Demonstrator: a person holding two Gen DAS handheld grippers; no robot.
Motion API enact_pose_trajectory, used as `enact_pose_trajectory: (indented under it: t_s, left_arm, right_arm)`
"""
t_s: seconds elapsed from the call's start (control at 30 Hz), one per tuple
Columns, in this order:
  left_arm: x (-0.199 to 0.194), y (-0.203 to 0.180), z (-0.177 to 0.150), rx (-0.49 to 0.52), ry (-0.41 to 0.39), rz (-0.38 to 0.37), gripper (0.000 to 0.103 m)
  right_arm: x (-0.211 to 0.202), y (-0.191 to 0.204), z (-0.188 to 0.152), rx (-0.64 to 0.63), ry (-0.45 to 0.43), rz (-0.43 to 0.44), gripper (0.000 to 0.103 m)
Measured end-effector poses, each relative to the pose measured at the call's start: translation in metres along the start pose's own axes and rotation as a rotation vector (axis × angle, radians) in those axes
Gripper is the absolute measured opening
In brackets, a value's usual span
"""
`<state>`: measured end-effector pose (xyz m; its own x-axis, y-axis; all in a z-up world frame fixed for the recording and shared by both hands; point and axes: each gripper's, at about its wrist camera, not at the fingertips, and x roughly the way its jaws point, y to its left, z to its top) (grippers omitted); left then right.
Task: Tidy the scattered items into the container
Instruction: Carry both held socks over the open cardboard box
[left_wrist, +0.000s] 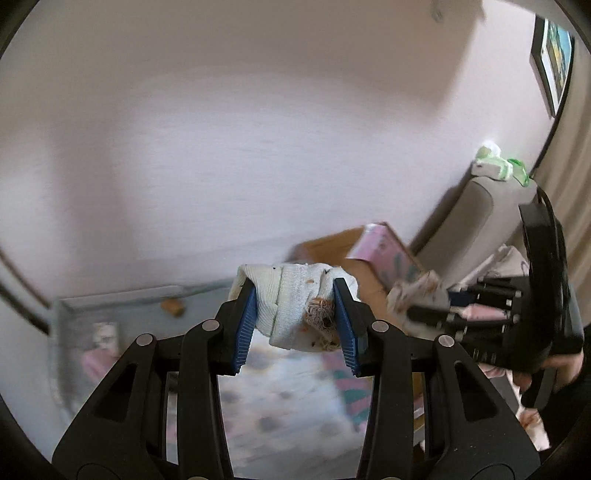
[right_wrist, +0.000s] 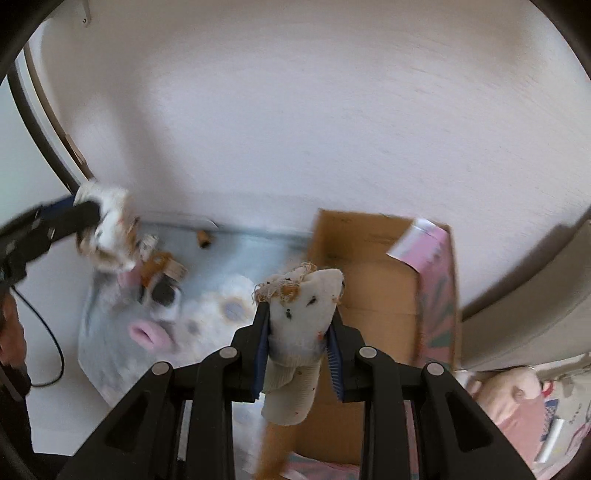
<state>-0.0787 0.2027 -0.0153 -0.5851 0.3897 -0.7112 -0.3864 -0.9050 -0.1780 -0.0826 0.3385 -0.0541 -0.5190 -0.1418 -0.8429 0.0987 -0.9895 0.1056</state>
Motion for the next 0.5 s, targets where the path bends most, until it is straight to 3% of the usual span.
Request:
enact_pose_trajectory:
  t_s: [0.23, 0.5]
  left_arm:
    - [0.081, -0.071, -0.005, 0.013, 0.088, -0.056, 0.036]
    - [0.136, -0.106, -0.017, 0.037, 0.161, -0.054, 0.036]
  right_arm:
    - [0.007, -0.041, -0.034, 0.003, 0.065, -0.007, 0.026]
    - [0.020, -0.050, -0.073, 0.000, 0.130, 0.007, 0.026]
